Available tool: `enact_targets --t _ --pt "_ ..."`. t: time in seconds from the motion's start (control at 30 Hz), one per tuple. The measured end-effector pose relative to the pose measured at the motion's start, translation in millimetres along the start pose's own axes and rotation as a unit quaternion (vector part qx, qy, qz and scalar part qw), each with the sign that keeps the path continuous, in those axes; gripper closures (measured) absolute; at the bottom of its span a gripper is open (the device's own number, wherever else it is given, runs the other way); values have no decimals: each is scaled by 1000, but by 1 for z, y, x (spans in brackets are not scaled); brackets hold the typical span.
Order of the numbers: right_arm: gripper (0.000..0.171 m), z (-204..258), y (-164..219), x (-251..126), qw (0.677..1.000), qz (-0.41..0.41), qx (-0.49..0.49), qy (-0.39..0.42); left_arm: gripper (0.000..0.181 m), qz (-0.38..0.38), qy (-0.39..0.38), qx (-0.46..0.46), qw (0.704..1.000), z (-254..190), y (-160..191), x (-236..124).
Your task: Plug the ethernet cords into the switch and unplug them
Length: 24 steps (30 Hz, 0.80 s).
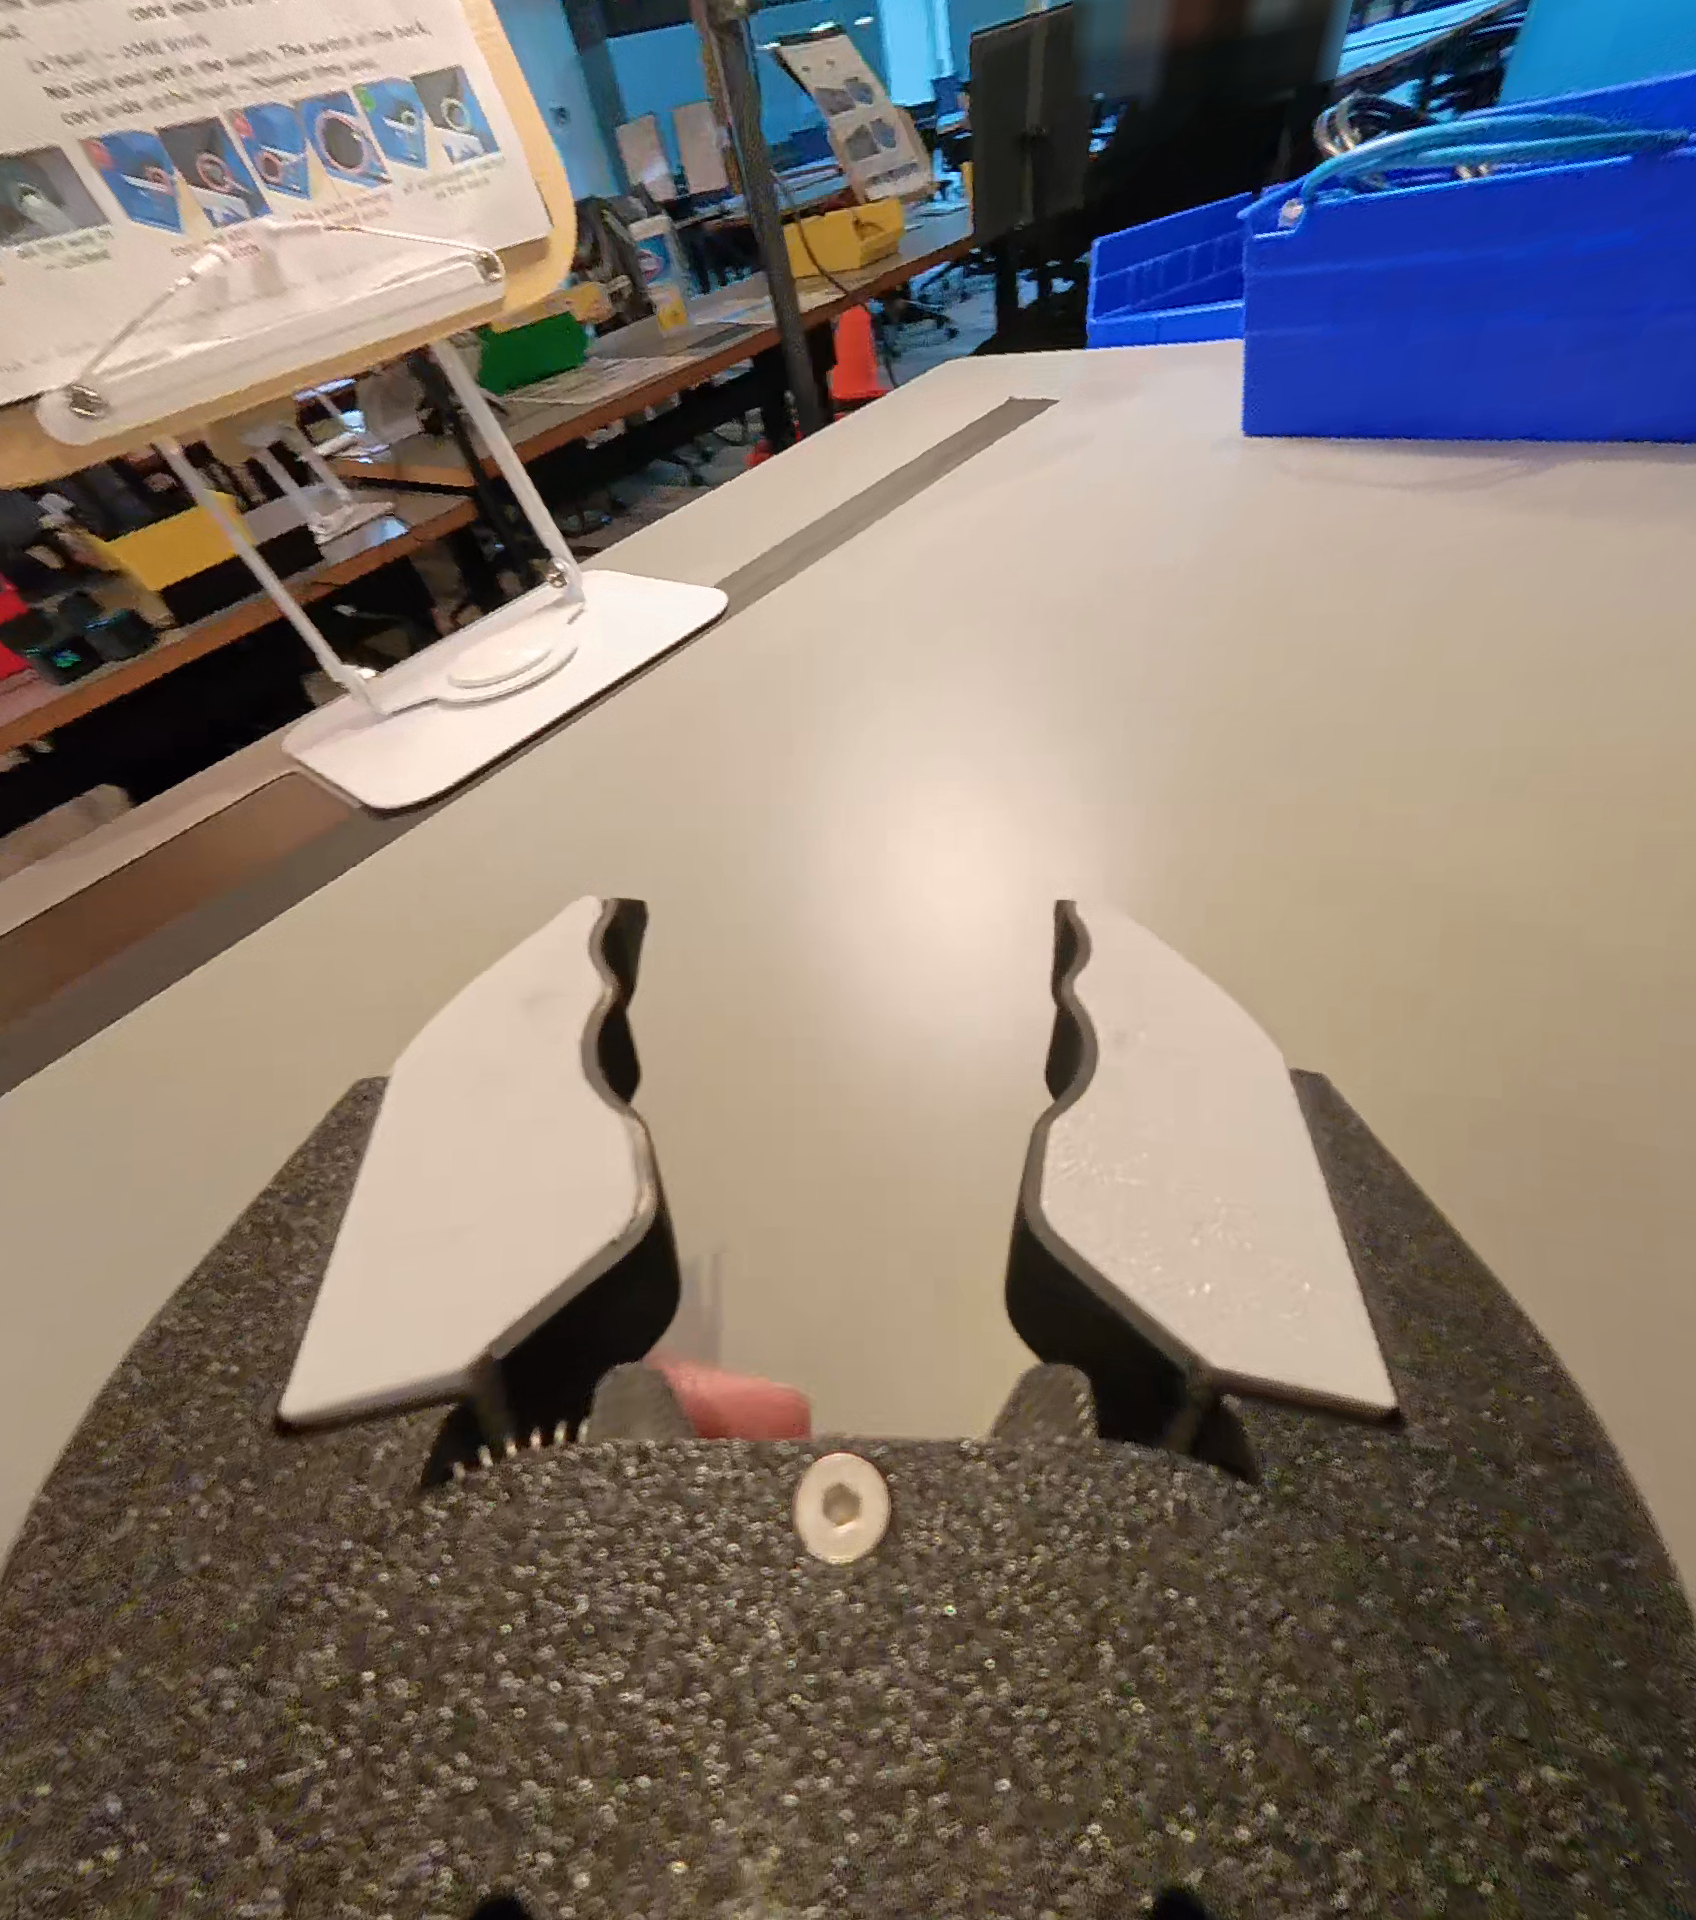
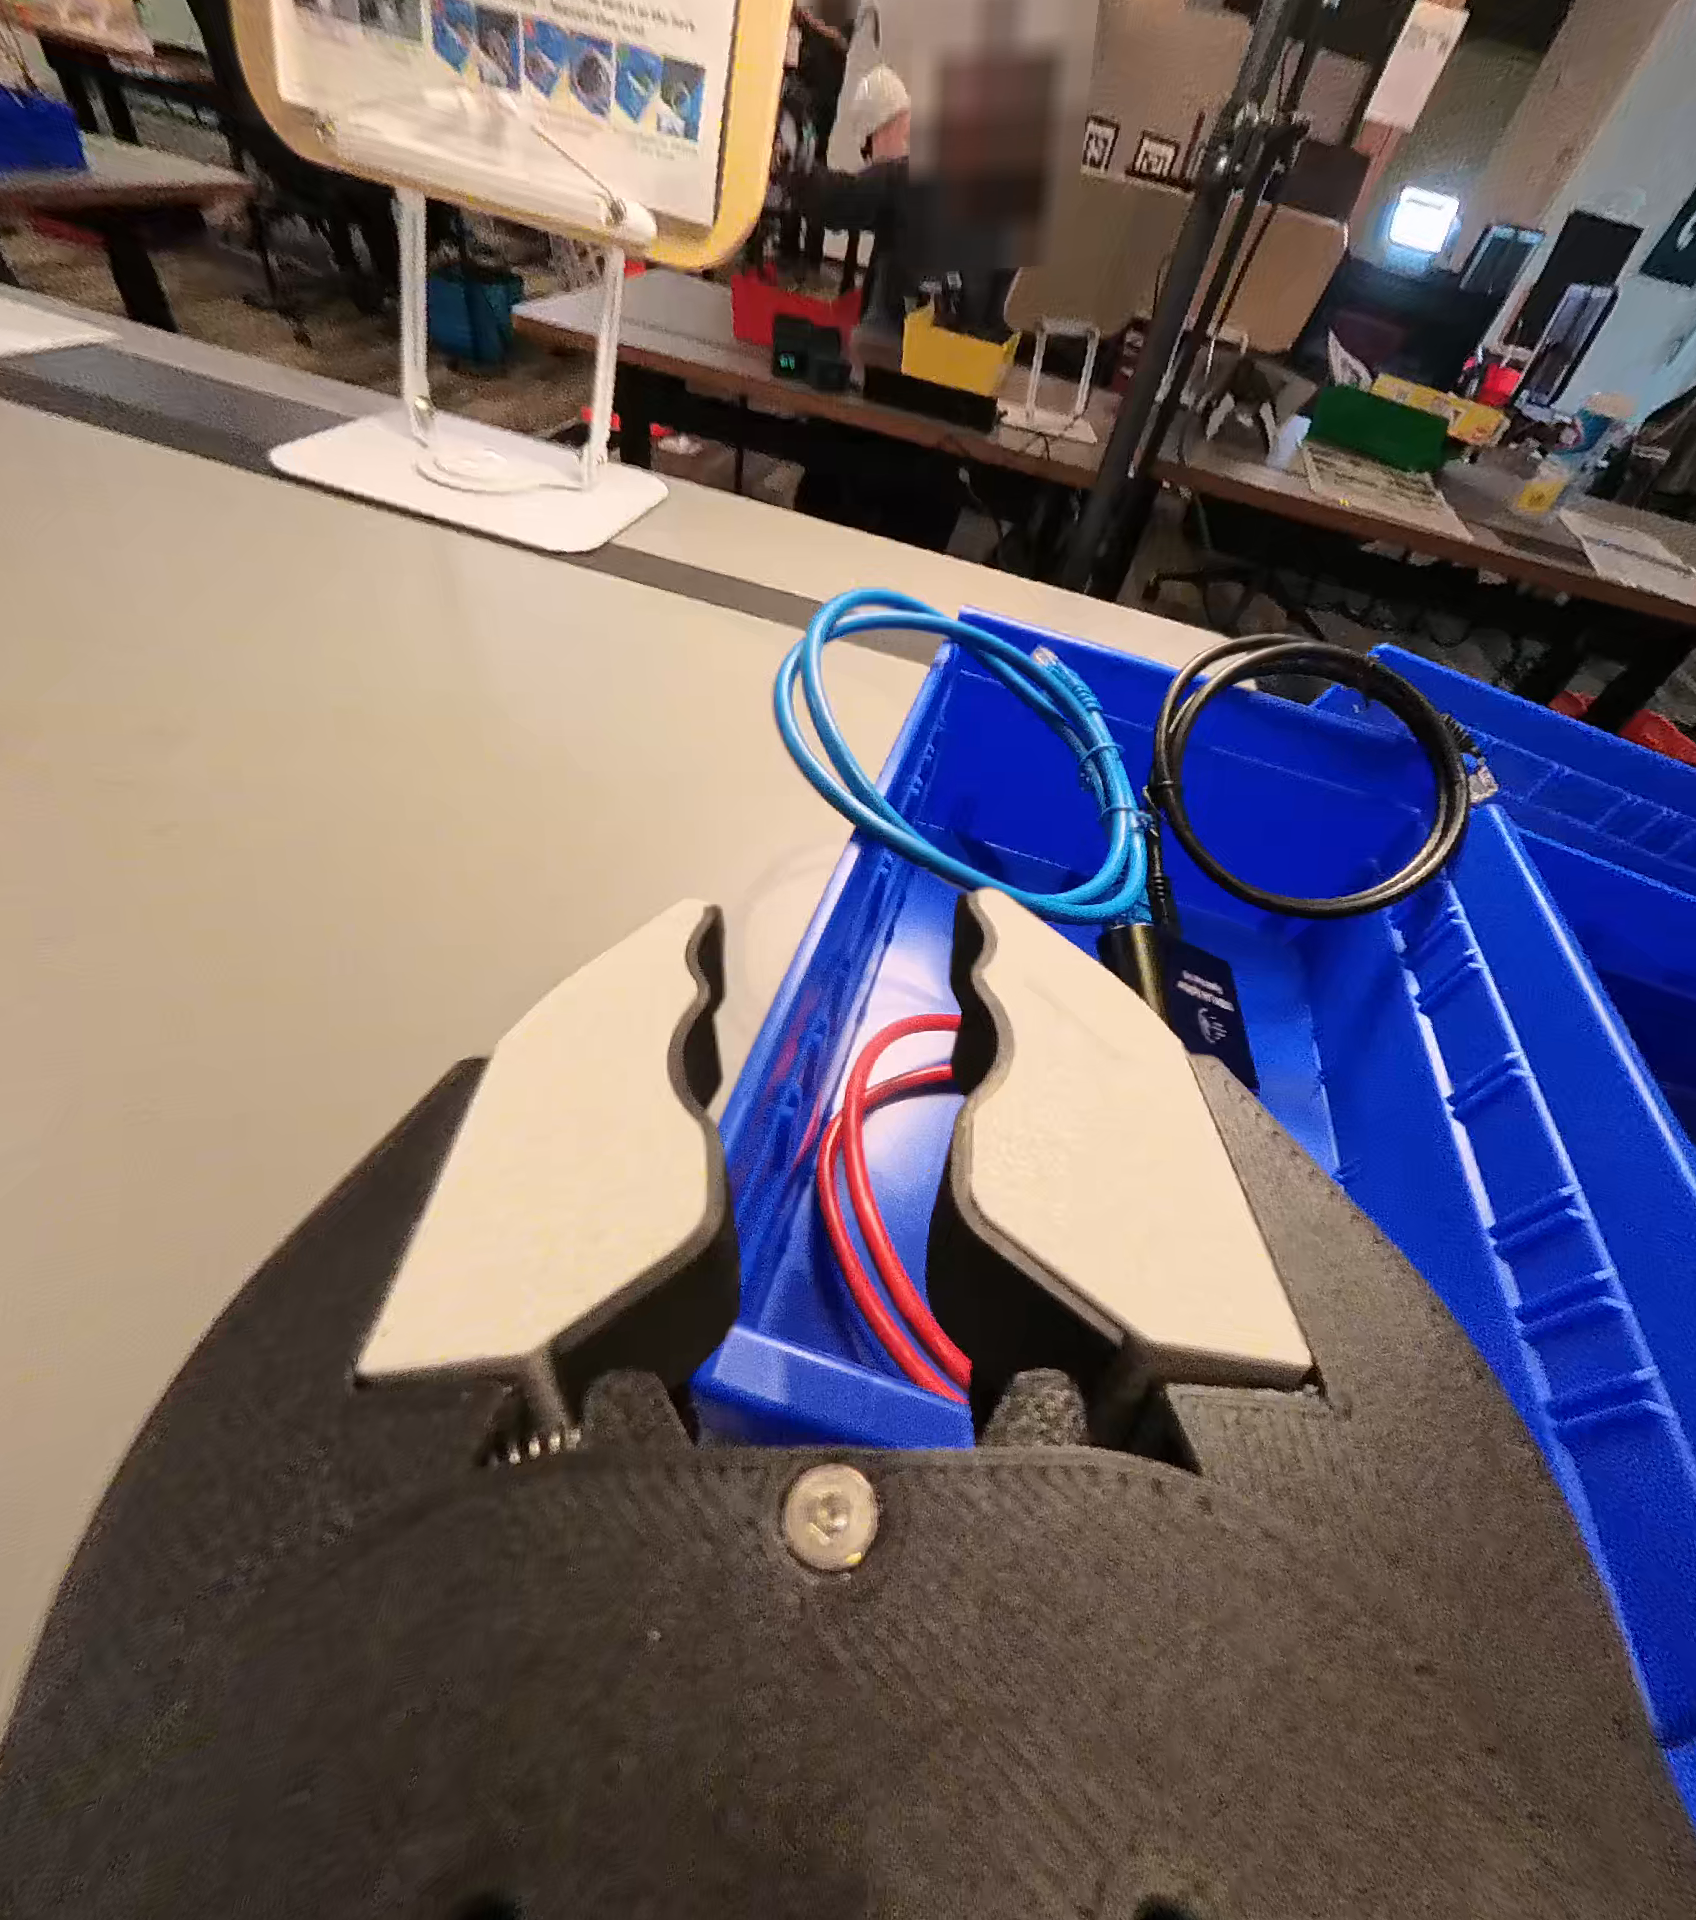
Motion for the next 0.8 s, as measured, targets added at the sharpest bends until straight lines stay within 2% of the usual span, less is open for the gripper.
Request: enact_targets --t 0.07,0.23,0.4,0.53,0.67,0.8 --pt "124 1 0 -4 1000 -14 13 2 100 -7 -24 7 1000 -9 -4 -16" --pt "120 -4 -1 -19 998 -42 29 37 104 -19 -112 4 993 -26 -12 -60" --pt "117 8 8 -36 999 -17 6 50 107 -6 -213 -13 977 -41 -16 -115" --pt "114 19 21 -54 999 13 -24 42 106 9 -315 16 949 -40 -26 -182" --pt "113 17 30 -66 999 17 -24 46 105 35 -410 20 911 -21 -23 -250" --pt "111 12 42 -58 998 36 -19 55 105 62 -453 14 889 9 -14 -282"
Point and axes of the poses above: each gripper's, where its closed fingertips meet, x out along the fingers, y out of its underside, z = x × y across the jaws, the point moved 2 cm from there along -x, back along the fingers, and after that the axes turned 10 degrees about -z, right-handed, at the moved point
